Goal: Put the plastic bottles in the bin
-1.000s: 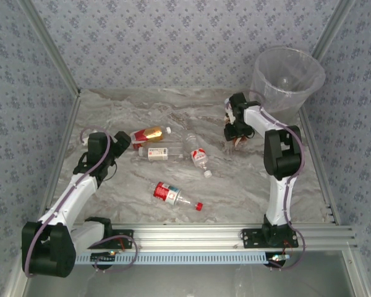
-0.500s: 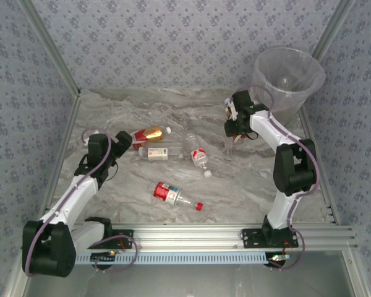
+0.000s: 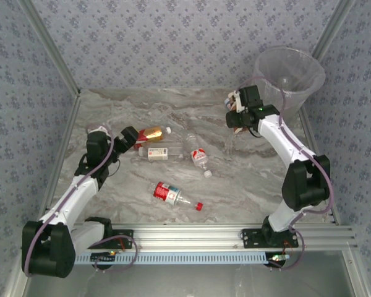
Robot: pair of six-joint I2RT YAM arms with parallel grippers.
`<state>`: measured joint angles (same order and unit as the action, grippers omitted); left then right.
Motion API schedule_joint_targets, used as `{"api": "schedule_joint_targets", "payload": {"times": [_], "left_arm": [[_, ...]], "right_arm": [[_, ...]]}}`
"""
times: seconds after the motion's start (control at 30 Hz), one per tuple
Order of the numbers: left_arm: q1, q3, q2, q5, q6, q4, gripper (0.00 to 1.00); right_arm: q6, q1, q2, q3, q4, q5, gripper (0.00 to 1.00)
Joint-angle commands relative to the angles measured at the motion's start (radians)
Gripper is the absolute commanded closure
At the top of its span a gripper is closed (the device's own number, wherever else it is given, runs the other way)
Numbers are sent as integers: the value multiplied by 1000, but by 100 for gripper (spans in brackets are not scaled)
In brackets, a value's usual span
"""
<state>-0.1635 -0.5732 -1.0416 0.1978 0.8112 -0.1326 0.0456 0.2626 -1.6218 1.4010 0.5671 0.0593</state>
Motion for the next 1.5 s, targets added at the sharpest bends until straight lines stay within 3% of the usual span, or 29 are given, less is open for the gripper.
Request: {"api": "schedule_joint_targets", "payload": {"times": [0.0, 0.4, 1.07, 1.47], "left_arm": [[-39, -18, 13, 69, -86, -69, 1], [-193, -122, -63, 95, -227, -37, 1], [-208, -114, -79, -78, -162, 5, 1], [-206, -103, -63, -129, -156, 30, 1]], "right_arm": [[21, 7, 77, -9, -55, -39, 54], [-2, -29, 175, 62, -85, -99, 55], [2, -221, 159, 250, -141, -181, 56], [65, -320, 51, 361, -194, -18, 56]]}}
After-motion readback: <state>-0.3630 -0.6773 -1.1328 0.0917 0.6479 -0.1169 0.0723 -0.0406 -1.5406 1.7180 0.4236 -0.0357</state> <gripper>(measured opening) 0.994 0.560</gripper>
